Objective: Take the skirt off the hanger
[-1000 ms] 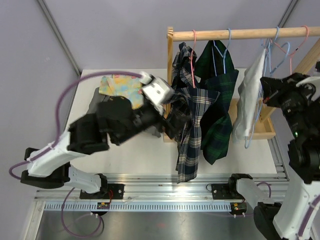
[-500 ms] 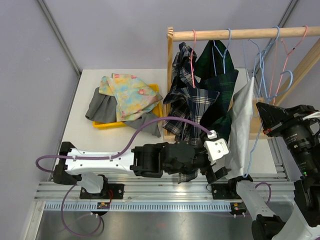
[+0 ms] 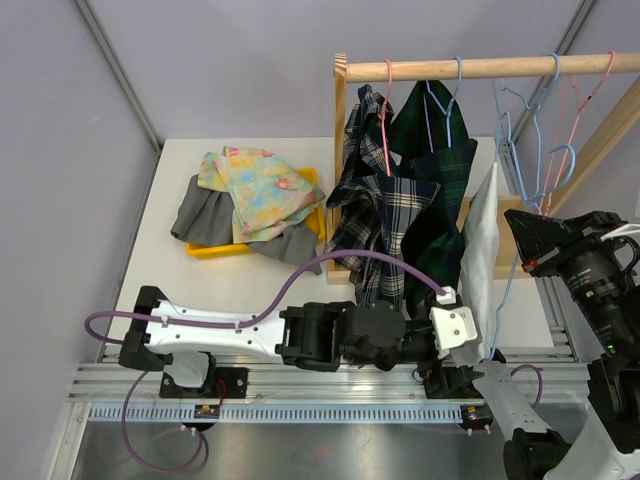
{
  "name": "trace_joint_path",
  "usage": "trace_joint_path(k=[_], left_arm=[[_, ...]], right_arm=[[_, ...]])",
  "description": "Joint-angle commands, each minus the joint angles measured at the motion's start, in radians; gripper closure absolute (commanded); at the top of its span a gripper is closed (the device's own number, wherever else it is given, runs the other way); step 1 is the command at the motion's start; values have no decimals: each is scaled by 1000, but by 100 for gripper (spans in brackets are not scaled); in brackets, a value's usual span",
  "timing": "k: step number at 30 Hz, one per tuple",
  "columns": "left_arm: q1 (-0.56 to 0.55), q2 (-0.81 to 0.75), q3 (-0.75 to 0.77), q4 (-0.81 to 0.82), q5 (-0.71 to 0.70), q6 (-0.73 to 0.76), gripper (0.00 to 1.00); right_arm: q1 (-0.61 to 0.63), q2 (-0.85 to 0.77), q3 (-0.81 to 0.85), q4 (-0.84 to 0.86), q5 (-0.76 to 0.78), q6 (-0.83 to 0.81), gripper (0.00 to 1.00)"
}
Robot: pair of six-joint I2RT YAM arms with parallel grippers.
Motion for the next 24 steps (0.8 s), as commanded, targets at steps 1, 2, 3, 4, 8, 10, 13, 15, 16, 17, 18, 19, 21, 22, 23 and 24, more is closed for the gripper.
trace_joint_path(k=[1, 2, 3, 4, 8, 10, 13, 15, 16, 17, 18, 19, 21, 22, 23, 24], left_arm=[[-5, -60, -24, 68, 21, -9, 6], [-5, -60, -30, 69, 24, -12, 7], [-5, -60, -33, 69, 26, -14, 8], [-5, -60, -34, 71, 26, -14, 11], [-5, -49, -28, 68, 3, -6, 25], [-5, -42, -24, 68, -20, -3, 29], [-5, -36, -24, 80, -58, 5, 47], [-5, -29, -25, 95, -69, 11, 61], [-5, -23, -25, 98, -68, 12, 66], [-5, -23, -25, 121, -68, 12, 69], [-4, -20, -27, 127, -68, 11, 73], [-5, -17, -27, 130, -65, 9, 77], [-5, -10, -27, 129, -55, 2, 95], [-5, -8, -27, 118, -49, -5, 100], [-5, -9, -33, 112, -40, -24, 100], [-8, -14, -42, 107, -5, -37, 100]], right_arm=[[-1, 22, 34, 69, -24, 16, 100], [-1, 25, 41, 69, -25, 16, 100], [-1, 28, 46, 68, -26, 16, 100], [-1, 31, 49, 65, -26, 15, 100], [-1, 37, 67, 63, -27, 18, 100], [-1, 40, 74, 60, -30, 19, 100], [-1, 42, 80, 57, -38, 22, 100], [-1, 43, 80, 55, -39, 24, 100], [-1, 45, 77, 62, -41, 25, 100], [-1, 43, 74, 62, -44, 28, 100], [-1, 43, 71, 66, -44, 33, 100], [-1, 43, 66, 68, -45, 35, 100], [-1, 43, 52, 75, -47, 38, 100], [-1, 43, 46, 83, -47, 36, 100], [-1, 45, 38, 86, -42, 38, 100], [-1, 51, 35, 89, -36, 33, 100]])
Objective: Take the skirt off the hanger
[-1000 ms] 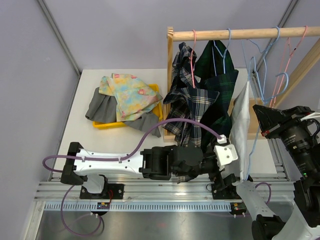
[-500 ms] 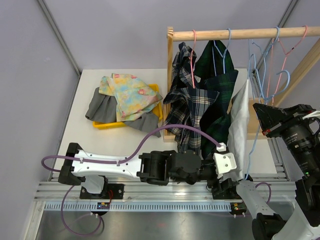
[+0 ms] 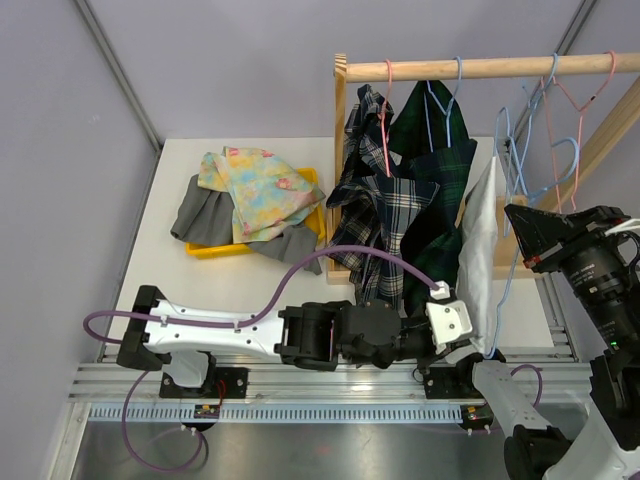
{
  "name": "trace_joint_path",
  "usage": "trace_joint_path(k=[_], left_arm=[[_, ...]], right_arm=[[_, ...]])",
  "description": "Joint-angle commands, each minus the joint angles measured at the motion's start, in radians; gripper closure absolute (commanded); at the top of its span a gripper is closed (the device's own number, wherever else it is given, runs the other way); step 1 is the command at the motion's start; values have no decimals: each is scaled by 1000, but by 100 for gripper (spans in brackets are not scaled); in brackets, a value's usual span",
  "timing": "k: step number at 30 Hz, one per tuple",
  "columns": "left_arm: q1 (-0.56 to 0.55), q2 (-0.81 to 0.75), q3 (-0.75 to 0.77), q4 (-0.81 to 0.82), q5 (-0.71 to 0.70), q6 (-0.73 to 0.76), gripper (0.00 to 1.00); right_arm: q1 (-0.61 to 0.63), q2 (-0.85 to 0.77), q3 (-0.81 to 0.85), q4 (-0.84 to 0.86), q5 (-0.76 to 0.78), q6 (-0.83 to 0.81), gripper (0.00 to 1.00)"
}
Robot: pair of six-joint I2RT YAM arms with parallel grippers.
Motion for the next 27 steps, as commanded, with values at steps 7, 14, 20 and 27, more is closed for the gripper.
trace_joint_path(k=[7, 14, 20, 27], left_arm=[[-222, -11, -203, -30, -107, -121, 100], [-411, -46, -368, -146, -308, -405, 100], [-479, -132, -352, -301, -485, -513, 100], [-515, -152, -306, -638, -622, -672, 100]], right_arm=[[-1, 132, 27, 107, 77, -32, 100], [-1, 244, 55, 170, 155, -81, 100], [-1, 388, 79, 279, 200, -103, 100], [-3, 554, 201, 320, 249, -118, 100]])
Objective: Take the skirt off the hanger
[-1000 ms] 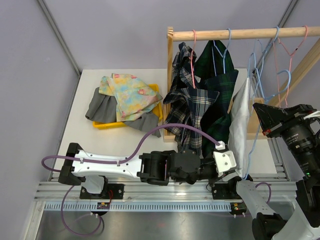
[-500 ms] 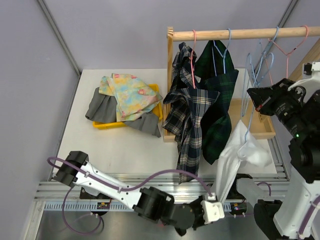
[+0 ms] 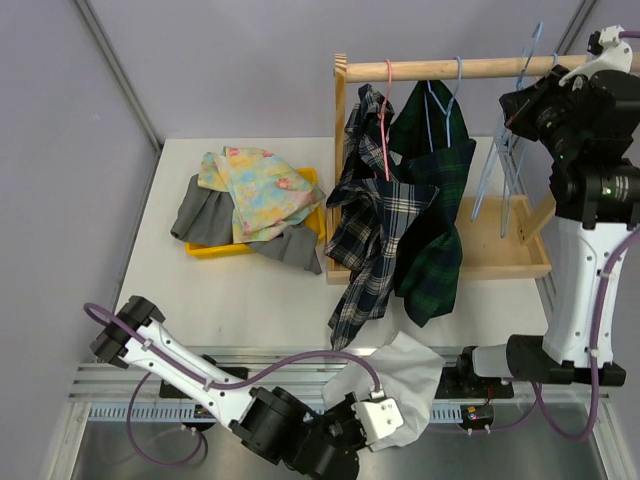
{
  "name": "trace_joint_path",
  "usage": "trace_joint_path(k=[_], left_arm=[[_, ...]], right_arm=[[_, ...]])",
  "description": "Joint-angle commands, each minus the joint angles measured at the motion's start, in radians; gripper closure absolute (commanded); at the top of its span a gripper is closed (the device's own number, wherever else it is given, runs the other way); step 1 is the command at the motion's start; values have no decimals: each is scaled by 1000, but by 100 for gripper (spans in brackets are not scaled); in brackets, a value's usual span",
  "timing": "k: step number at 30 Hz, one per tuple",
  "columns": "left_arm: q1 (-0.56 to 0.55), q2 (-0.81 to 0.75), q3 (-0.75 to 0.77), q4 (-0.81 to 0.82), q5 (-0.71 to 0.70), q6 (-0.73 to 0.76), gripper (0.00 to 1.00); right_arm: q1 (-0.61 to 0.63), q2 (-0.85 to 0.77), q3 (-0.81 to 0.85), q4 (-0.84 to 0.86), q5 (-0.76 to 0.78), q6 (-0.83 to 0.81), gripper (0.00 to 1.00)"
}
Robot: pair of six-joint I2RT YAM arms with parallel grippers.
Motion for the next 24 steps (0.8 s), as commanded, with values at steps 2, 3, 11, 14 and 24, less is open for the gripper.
trace_joint_path(k=[2, 3, 11, 14, 24], left_arm=[[-62, -42, 76, -303, -186, -220, 100], [-62, -48, 87, -408, -203, -247, 100], [26, -169, 275, -742, -395, -241, 100], [160, -200, 360, -815, -441, -144, 100], [1060, -409, 545, -18, -179, 753, 100]], right_arm=[[-6, 64, 75, 86, 38, -11, 100], [-6, 67, 67, 87, 36, -10, 100], [-7, -89, -233, 158, 27, 14, 100], [-7, -135, -310, 153, 26, 9, 100], [-7, -258, -414, 97, 29, 7, 1]])
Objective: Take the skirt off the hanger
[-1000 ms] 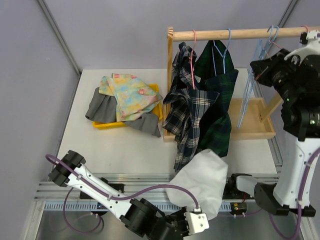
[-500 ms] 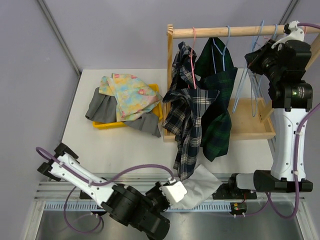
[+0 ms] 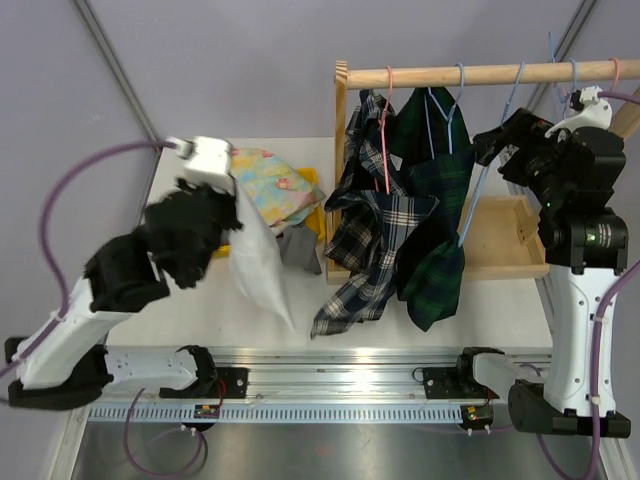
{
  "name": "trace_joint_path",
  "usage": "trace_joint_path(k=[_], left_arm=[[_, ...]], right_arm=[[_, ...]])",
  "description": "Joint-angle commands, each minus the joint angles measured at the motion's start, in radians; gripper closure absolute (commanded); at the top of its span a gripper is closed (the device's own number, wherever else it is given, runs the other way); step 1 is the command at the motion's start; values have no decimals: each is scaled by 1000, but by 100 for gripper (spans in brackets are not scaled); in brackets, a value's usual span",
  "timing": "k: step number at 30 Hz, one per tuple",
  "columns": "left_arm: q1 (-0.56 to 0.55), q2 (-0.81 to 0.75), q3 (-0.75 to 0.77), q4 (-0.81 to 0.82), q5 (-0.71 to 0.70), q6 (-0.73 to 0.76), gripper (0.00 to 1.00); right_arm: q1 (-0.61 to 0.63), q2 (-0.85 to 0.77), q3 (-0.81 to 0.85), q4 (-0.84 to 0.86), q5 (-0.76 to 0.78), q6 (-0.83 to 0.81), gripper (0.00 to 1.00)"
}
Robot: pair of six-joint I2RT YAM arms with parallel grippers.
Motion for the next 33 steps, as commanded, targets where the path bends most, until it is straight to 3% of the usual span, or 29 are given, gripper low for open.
trace_joint_path(k=[1, 3, 6, 8, 12, 13, 15, 16, 17, 20, 21, 23, 28, 33], left_arm=[[282, -4, 136, 407, 188, 390, 100], [432, 128, 301, 407, 300, 404, 100], [564, 256, 480, 383, 391, 404, 100], [649, 332, 500, 375, 438, 355, 100], [767, 295, 259, 455, 487, 205, 100], [786, 278, 96, 481, 501, 138, 100], [832, 229, -47, 547, 527, 52, 98], [843, 218, -185, 564, 529, 28, 94], [867, 214, -238, 588, 523, 4, 83], [937, 256, -349, 527, 593, -122, 15], [947, 264, -346, 490, 602, -172, 1], [949, 248, -356, 444, 604, -184, 1], [949, 38, -365, 383, 598, -159, 1], [947, -120, -427, 286, 707, -99, 1]], right_arm=[[-3, -59, -38, -11, 14, 4, 1], [-1, -100, -57, -14, 0, 7, 0], [-3, -145, -54, -43, -6, 5, 1], [-1, -174, -29, -85, -5, -18, 0], [-3, -217, 56, -144, 23, -42, 1], [-3, -223, 72, -150, 18, -44, 0], [-3, -226, 121, -169, -6, -46, 1], [-3, -225, 136, -178, -16, -44, 1], [-3, -216, 150, -184, -28, -44, 1], [-3, -199, 179, -166, -92, -21, 0], [-3, -193, 170, -147, -114, -18, 1], [-3, -167, 161, -95, -179, 3, 1], [-3, -70, 132, 8, -262, 48, 1], [-1, 94, 173, 80, -377, 69, 11]])
